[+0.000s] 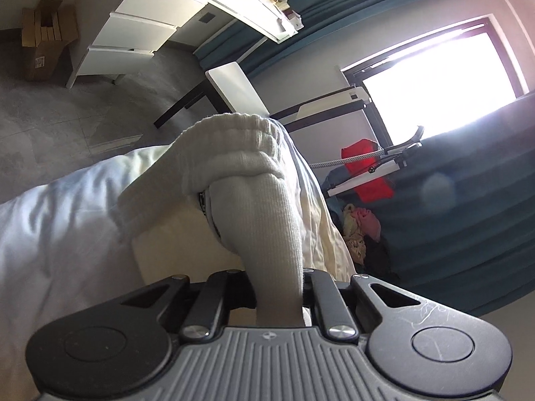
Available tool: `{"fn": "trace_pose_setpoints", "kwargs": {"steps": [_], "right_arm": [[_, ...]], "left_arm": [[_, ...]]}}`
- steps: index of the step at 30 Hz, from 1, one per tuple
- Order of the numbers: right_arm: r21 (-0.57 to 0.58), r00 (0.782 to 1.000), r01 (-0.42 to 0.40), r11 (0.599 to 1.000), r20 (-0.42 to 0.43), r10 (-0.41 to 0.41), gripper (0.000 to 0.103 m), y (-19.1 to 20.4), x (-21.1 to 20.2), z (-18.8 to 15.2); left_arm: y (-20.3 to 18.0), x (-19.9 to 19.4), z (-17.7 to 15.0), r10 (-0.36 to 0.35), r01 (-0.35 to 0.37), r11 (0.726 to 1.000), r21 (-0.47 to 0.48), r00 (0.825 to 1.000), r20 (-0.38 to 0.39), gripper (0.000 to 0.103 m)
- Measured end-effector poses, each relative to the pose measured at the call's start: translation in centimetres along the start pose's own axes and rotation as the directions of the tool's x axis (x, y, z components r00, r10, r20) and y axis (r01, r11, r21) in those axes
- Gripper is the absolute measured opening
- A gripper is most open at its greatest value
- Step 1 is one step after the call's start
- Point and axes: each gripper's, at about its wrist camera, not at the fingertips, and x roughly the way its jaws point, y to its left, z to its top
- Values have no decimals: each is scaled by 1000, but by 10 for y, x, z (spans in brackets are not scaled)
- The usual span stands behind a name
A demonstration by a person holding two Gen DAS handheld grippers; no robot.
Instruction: Fold clothes
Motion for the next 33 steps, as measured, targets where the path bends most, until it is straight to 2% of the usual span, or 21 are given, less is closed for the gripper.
{"fn": "trace_pose_setpoints", "kwargs": {"steps": [3,7,10,13,16,20,21,22,23,24,26,27,28,31,33], "right_arm": [[-45,999,35,998,-12,-35,5,46,44,7],[-137,994,104,985,-7,-106,5,93,120,-8],[-157,987,150,976,-29,-157,5,99,173,-27],[-173,977,195,965,-55,-207,6,101,225,-48],[-178,968,223,958,-76,-240,6,98,259,-66],[-199,972,203,959,-75,-222,7,93,259,-71],[-193,974,189,963,-88,-208,12,91,255,-68],[-184,975,171,968,-108,-193,21,89,250,-65],[-174,976,153,973,-128,-176,27,87,246,-61],[-151,979,115,982,-147,-138,36,83,238,-57],[-98,985,32,995,-167,-48,55,73,216,-50],[-81,988,5,997,-156,-17,70,69,201,-48],[-69,990,-19,997,-139,9,80,65,185,-48],[14,991,-98,995,-87,99,81,44,140,-56],[106,989,-137,985,-50,143,81,26,114,-67]], "left_arm": [[-18,54,24,44,-44,999,-2,999,10,12],[-42,141,41,118,-119,992,40,993,23,12],[-51,202,47,180,-181,980,83,984,19,12],[-54,247,50,225,-224,968,115,974,6,13],[-58,271,48,259,-257,955,146,966,2,13],[-57,269,45,237,-231,954,191,971,-11,18],[-56,265,44,225,-216,955,201,974,-18,25],[-55,260,43,206,-196,957,216,978,-27,29],[-53,252,42,183,-170,958,233,982,-35,39],[-53,244,40,161,-146,956,253,986,-37,51],[-52,218,32,119,-111,952,286,993,-11,67],[-50,202,27,96,-92,951,295,995,0,74],[-47,188,22,72,-70,953,295,997,2,75],[-30,147,3,15,-14,965,263,1000,-2,81],[-17,124,-10,8,-7,974,225,1000,-1,82]]}}
